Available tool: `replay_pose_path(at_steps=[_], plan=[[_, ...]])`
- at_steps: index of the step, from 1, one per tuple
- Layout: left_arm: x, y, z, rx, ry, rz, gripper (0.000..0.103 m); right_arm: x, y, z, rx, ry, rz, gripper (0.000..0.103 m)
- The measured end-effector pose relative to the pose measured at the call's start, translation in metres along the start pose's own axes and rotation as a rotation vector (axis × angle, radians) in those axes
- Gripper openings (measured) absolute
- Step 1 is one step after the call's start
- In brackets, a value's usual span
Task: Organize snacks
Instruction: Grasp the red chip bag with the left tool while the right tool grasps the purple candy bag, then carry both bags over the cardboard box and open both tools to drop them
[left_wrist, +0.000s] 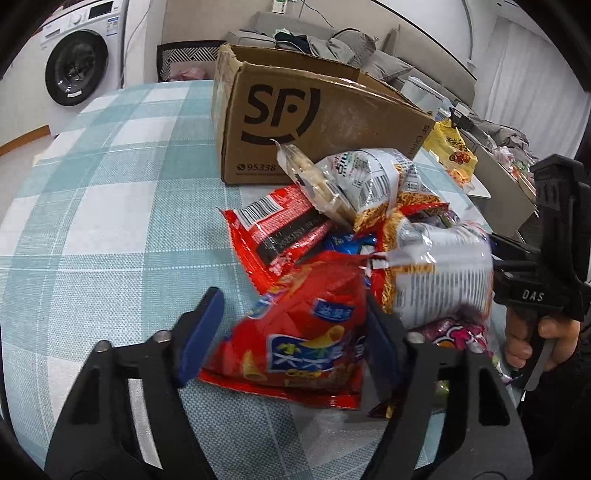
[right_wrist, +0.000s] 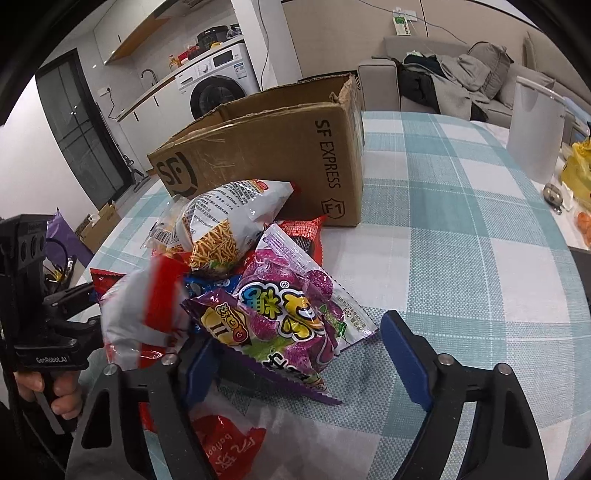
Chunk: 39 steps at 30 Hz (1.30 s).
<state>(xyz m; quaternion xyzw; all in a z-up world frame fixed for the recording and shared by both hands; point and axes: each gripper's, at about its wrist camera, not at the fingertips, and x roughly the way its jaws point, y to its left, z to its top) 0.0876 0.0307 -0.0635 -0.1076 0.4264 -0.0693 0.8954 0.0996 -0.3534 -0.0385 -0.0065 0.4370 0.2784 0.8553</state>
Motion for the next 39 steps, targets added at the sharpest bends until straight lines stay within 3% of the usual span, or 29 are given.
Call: replay_pose_path(at_steps=[3, 6, 8, 21, 39], plan=[[0.000, -0.002, 0.000, 0.014, -0.004, -0.019, 0.048, 0.000, -0.001, 0.000, 0.004, -0.004, 0.000, 0.078], [-0.004, -0.005, -0.002, 0.022, -0.008, -0.029, 0.046, -0.006, -0.003, 0.000, 0.017, -0.021, 0.017, 0.067], [-0.007, -0.007, -0.004, 0.025, -0.014, -0.035, 0.045, -0.008, -0.005, 0.000, 0.025, -0.028, 0.033, 0.048], [-0.038, -0.015, -0.009, 0.014, -0.084, -0.027, 0.045, -0.026, -0.011, -0.009, 0.064, -0.085, 0.018, 0.045], [-0.091, -0.029, 0.006, 0.022, -0.212, -0.016, 0.045, -0.080, 0.005, 0.001, 0.047, -0.230, 0.051, 0.045]])
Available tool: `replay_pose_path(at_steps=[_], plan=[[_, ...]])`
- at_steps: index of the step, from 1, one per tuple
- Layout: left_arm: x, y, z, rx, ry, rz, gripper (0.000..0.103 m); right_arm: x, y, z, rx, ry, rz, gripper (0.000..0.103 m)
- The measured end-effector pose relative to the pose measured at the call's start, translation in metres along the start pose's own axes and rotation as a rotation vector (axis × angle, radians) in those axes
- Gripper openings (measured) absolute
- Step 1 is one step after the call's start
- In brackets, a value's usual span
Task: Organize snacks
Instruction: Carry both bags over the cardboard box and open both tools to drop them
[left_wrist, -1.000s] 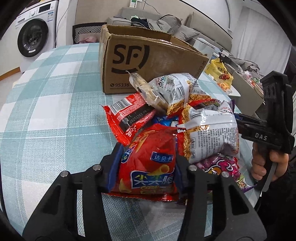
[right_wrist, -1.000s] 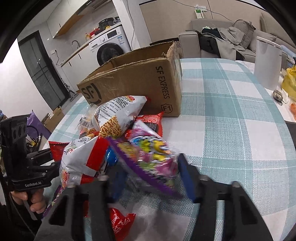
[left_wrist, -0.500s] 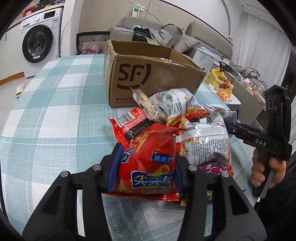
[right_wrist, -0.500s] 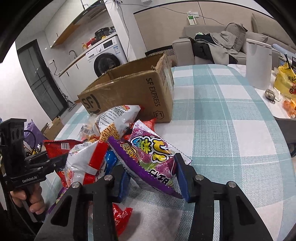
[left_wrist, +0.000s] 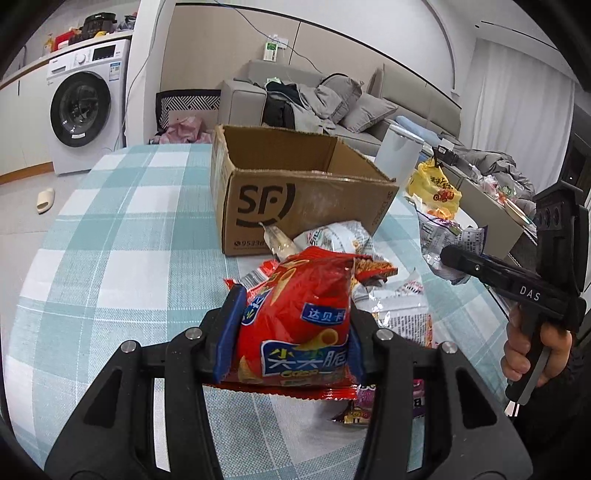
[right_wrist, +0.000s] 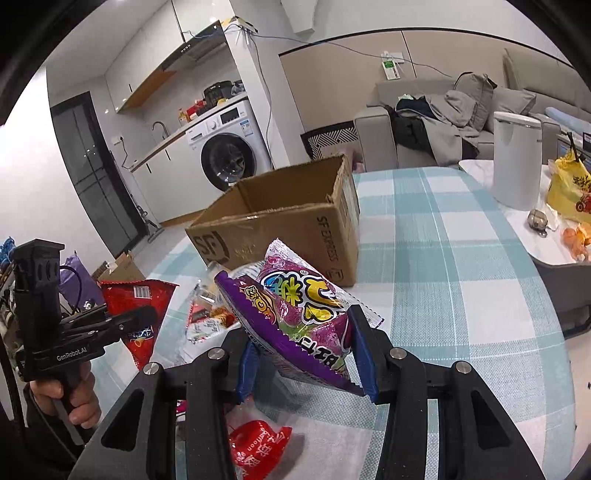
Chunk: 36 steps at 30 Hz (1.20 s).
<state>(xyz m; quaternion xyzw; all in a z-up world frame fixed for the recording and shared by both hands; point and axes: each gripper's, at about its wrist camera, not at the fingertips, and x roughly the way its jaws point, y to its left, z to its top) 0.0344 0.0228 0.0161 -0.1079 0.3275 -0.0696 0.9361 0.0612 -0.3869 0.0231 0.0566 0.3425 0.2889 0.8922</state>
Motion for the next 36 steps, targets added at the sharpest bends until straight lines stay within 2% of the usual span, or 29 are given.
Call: replay_pose_path(at_steps=[16, 26, 36], plan=[[-0.013, -0.017, 0.049, 0.042, -0.099, 0.009, 0.045, -0.023, 0.021, 0.036, -0.011, -0.092, 0.050, 0.045], [-0.011, -0.022, 0.085, 0.048, -0.156, 0.043, 0.045, -0.016, 0.022, 0.065, 0.018, -0.113, 0.080, 0.045], [0.009, -0.022, 0.124, 0.046, -0.189, 0.049, 0.045, 0.005, 0.016, 0.087, 0.063, -0.094, 0.100, 0.045]])
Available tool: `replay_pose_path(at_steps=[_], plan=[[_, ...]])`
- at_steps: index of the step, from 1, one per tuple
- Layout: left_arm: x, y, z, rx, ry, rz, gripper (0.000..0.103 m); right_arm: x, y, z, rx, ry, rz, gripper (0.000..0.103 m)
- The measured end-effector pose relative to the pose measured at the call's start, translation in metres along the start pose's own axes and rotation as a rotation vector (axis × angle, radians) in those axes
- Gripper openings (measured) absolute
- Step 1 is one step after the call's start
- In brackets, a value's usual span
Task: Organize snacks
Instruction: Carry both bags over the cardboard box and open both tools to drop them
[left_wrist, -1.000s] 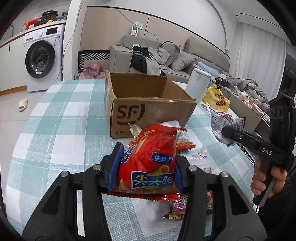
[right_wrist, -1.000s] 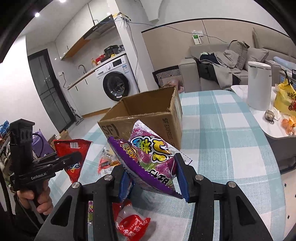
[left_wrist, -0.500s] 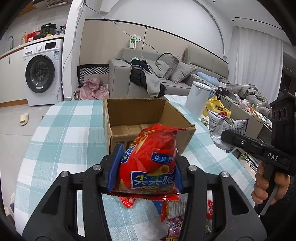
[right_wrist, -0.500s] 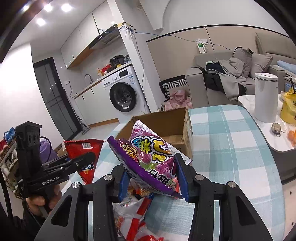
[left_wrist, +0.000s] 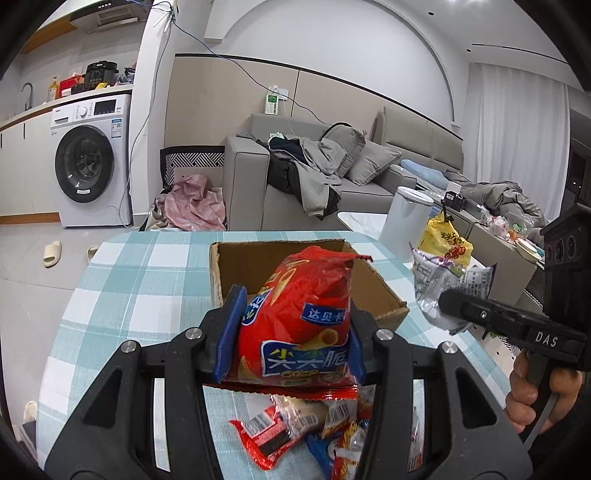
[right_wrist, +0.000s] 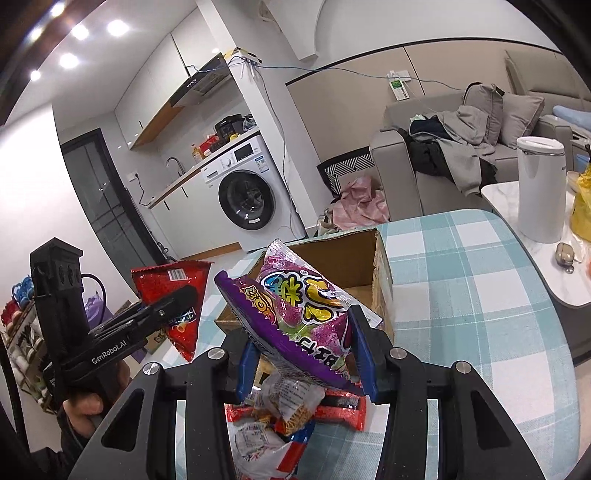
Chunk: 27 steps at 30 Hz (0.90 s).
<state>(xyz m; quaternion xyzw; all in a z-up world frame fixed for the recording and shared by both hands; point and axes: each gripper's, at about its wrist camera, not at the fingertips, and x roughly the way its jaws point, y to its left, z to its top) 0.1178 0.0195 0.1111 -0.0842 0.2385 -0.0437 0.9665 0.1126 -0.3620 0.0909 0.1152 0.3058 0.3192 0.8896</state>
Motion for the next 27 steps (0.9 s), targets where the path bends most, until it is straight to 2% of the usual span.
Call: replay_pose_path(at_steps=[15, 27], plan=[[0.077, 0.009, 0.024, -0.004, 0.026, 0.001, 0.045, 0.048, -0.010, 0.022, 0.034, 0.043, 0.000, 0.045], [0.122, 0.017, 0.016, 0.021, 0.063, 0.029, 0.045, 0.081, -0.015, 0.027, 0.062, 0.078, -0.021, 0.045]])
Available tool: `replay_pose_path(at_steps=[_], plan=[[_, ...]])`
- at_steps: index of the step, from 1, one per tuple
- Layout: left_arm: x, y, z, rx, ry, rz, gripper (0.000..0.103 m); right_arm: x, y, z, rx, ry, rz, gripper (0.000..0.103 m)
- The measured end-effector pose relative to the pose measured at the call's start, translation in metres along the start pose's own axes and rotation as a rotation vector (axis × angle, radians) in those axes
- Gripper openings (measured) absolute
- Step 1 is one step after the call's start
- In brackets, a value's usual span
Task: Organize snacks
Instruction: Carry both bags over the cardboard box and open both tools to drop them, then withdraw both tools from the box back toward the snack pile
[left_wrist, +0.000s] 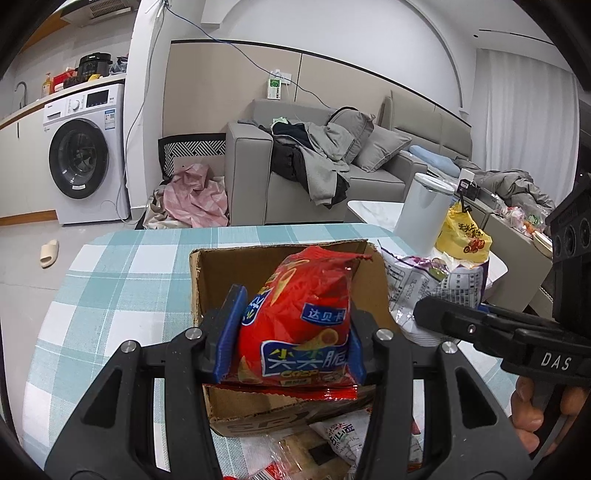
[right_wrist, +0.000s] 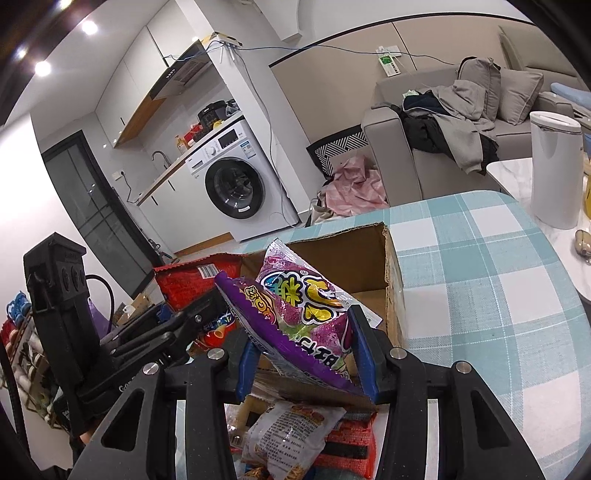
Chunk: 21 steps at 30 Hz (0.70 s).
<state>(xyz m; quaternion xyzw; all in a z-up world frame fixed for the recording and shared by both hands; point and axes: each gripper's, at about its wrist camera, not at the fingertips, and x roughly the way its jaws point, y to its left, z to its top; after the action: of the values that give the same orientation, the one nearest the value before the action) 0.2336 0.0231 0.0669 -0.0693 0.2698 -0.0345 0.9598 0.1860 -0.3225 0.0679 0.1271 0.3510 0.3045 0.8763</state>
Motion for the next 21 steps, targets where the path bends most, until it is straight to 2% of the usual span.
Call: replay_pose_path(at_steps=[15, 19, 21], plan=[[0.030, 0.001, -0.012, 0.029, 0.044, 0.013, 0.045, 0.020, -0.011, -0.001, 0.033, 0.034, -0.025, 0.045], [0.029, -0.002, -0.012, 0.032, 0.054, 0.010, 0.046, 0.014, -0.009, 0.000, 0.011, 0.011, -0.047, 0.051], [0.024, -0.003, -0.012, 0.037, 0.046, 0.012, 0.054, 0.008, -0.007, -0.001, -0.003, -0.005, -0.056, 0.055]])
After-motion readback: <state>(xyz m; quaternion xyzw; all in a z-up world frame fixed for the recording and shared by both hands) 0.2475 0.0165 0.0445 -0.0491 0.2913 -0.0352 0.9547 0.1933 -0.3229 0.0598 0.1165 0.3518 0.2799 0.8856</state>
